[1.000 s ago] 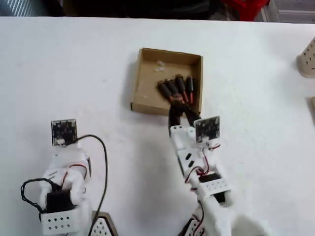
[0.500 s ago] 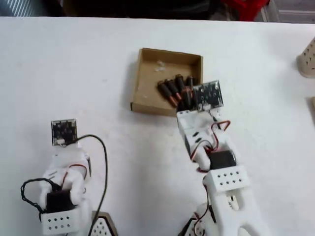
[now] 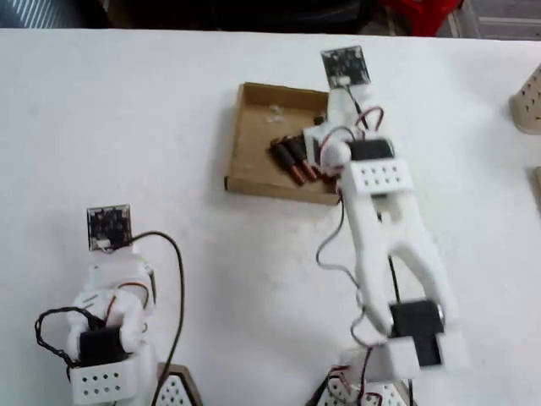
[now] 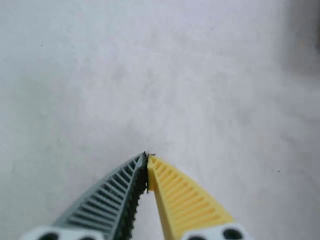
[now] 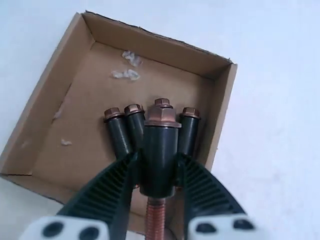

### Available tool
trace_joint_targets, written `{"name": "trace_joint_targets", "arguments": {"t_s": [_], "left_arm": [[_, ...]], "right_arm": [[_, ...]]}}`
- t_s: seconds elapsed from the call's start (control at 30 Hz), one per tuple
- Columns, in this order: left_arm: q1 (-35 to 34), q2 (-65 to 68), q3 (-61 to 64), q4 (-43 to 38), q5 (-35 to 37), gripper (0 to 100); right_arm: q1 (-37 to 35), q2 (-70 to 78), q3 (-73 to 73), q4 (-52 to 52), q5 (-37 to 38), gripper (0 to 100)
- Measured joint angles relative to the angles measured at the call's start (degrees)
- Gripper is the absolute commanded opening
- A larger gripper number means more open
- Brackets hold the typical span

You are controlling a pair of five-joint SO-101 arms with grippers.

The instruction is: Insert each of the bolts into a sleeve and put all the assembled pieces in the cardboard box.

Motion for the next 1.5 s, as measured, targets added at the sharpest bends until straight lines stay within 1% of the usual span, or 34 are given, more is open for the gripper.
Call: {"name": "trace_joint_targets", "arguments": {"t_s": [0.3, 0.37, 0.47, 0.53, 0.67, 0.8, 0.83, 0.87, 0.93, 1.07, 1.2, 1.37, 1.5], "left_arm": [[0.00, 0.00, 0.00, 0.00, 0.00, 2], [0.00, 0.00, 0.00, 0.00, 0.00, 2], [0.00, 0.00, 0.00, 0.00, 0.00, 2], [0.00, 0.00, 0.00, 0.00, 0.00, 2], [0.00, 0.00, 0.00, 0.00, 0.00, 2], [0.00, 0.00, 0.00, 0.00, 0.00, 2], [0.00, 0.00, 0.00, 0.18, 0.00, 2], [0.00, 0.00, 0.00, 0.44, 0.00, 2], [0.00, 0.00, 0.00, 0.79, 0.00, 2], [0.00, 0.00, 0.00, 0.88, 0.00, 2], [0.00, 0.00, 0.00, 0.88, 0.00, 2], [0.00, 0.00, 0.00, 0.88, 0.00, 2], [0.00, 0.00, 0.00, 0.88, 0.00, 2]], "right_arm": [[-0.09, 27.25, -25.32, 8.35, 0.00, 2.3], [0.09, 31.56, -29.27, 8.97, 0.00, 6.3], [0.53, 35.87, -34.02, 10.90, 0.00, 15.4], [0.53, 36.75, -36.48, 13.01, 0.00, 18.1], [0.53, 36.75, -39.30, 17.05, 0.00, 13.2], [0.53, 36.75, -40.53, 21.10, 0.00, 2.6], [0.62, 36.04, -40.53, 22.24, 0.00, 0.9], [0.62, 34.99, -40.53, 23.65, 0.00, 2.1], [0.70, 32.00, -40.53, 27.08, 0.00, 1.3], [2.02, 25.23, -40.18, 36.13, 0.00, 1.6], [3.25, 16.97, -34.99, 41.41, 0.00, 1.6], [4.40, 4.48, -22.59, 41.32, 0.00, 1.6], [4.04, -7.65, -7.74, 35.08, 0.00, 1.6]]}}
